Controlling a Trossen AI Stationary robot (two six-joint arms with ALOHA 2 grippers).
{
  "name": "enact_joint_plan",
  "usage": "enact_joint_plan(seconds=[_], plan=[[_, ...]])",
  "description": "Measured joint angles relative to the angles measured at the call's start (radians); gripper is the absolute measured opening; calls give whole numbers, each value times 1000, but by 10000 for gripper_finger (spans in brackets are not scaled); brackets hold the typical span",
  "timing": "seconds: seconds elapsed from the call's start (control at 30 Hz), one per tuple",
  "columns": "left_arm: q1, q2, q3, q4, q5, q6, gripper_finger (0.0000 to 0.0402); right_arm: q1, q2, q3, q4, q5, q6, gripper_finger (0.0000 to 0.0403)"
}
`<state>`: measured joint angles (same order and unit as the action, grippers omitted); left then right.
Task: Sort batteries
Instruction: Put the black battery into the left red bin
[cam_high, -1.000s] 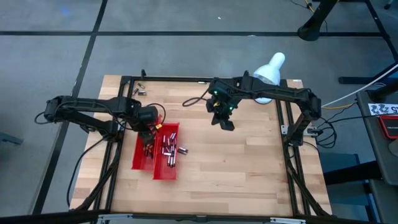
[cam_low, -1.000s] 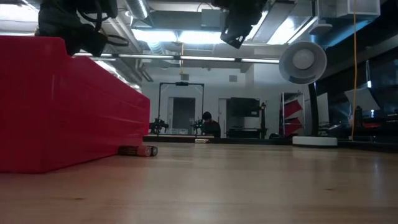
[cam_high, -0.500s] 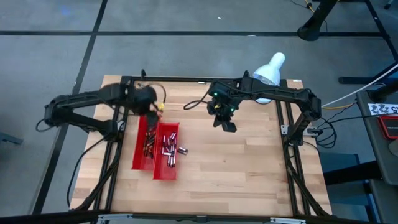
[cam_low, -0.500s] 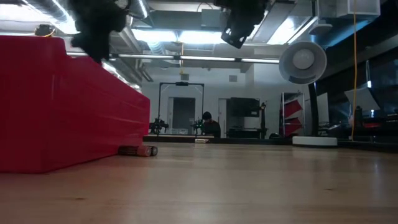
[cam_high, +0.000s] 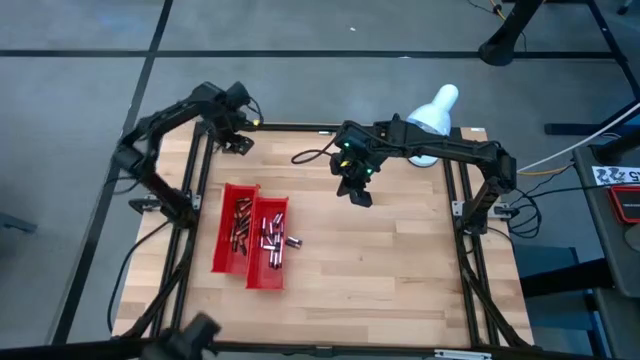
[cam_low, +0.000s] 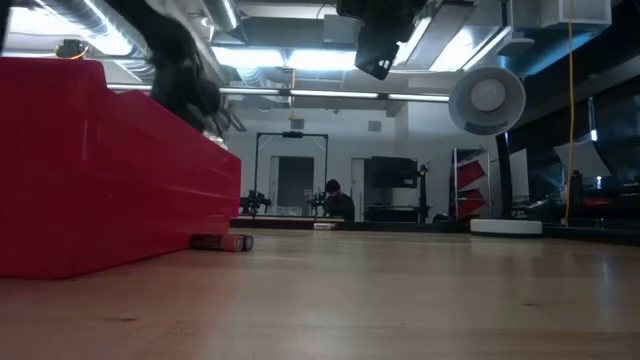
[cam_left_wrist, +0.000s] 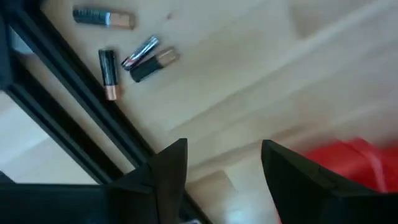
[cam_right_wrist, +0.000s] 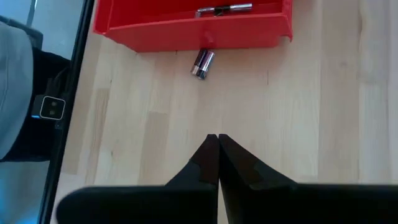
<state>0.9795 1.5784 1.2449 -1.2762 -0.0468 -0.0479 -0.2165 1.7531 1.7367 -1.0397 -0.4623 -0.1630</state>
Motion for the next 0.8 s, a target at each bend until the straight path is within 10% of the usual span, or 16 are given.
enact_joint_plan(seconds=[0.8], plan=[[191,170,-9,381,-17,-397,193,-35,0,0,-27,-6,-5,5]])
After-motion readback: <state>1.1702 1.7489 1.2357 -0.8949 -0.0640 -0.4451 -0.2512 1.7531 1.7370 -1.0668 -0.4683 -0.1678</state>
